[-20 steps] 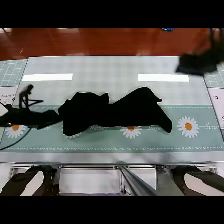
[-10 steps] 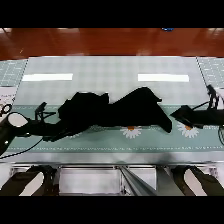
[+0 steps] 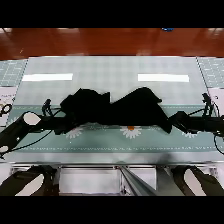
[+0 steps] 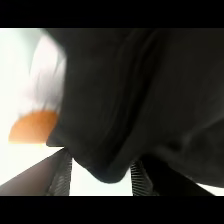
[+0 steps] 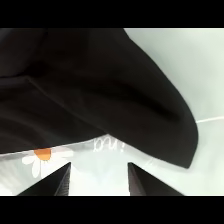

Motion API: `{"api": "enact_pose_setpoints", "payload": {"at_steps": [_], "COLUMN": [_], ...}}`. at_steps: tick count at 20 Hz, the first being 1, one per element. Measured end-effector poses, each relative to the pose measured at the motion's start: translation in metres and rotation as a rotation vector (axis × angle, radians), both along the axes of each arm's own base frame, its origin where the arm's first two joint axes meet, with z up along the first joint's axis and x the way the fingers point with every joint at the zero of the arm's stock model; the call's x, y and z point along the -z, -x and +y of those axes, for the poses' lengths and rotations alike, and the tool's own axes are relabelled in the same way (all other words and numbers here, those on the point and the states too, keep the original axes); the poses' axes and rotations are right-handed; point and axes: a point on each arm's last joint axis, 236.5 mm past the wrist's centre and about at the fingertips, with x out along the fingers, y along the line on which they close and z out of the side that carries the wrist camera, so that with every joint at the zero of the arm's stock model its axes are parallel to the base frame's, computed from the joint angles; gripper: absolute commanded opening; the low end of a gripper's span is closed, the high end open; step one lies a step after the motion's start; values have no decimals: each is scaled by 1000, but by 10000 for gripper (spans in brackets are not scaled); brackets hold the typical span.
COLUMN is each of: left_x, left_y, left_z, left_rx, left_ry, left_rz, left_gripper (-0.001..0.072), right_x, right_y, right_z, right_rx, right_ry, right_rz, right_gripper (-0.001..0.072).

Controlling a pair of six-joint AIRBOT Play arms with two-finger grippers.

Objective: Fold the shirts.

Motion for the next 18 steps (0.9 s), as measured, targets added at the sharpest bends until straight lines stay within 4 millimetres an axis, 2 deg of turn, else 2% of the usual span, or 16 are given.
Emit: {"api": "enact_pose_setpoints", "payload": {"at_steps": [1,2,3,4,8,11,13,18], "left_x": [0,1,2,4,-1,-9,-17,-26], "left_y": [-6,-10,-13,-17,-29,-35,-42,-47], "left_z": [2,3,7,11,13,10,8,3], "left_rx": [-16,-25,-28,-27,9,89,109,141], "left_ry": [-7,-13,-30,-51,-75,-91,-89,-80], "left_rz": [-20,-34,-49,-65,-130,-169,-199,-219], "left_gripper": [501,380,151,28,18,18,18,18], "right_x": [0,1,1,1,7,25,37,51], "right_y": [0,0,0,0,5,25,33,28], "right_z": [0,0,0,0,-2,-2,-9,-25], "right_rx": [0,-1,1,1,-6,-22,-9,56], "right_ry": [-1,-1,-2,-2,15,28,61,114], "right_rz": [0,1,0,1,18,86,124,129], "right_gripper": [405,404,404,404,404,405,405,404]}}
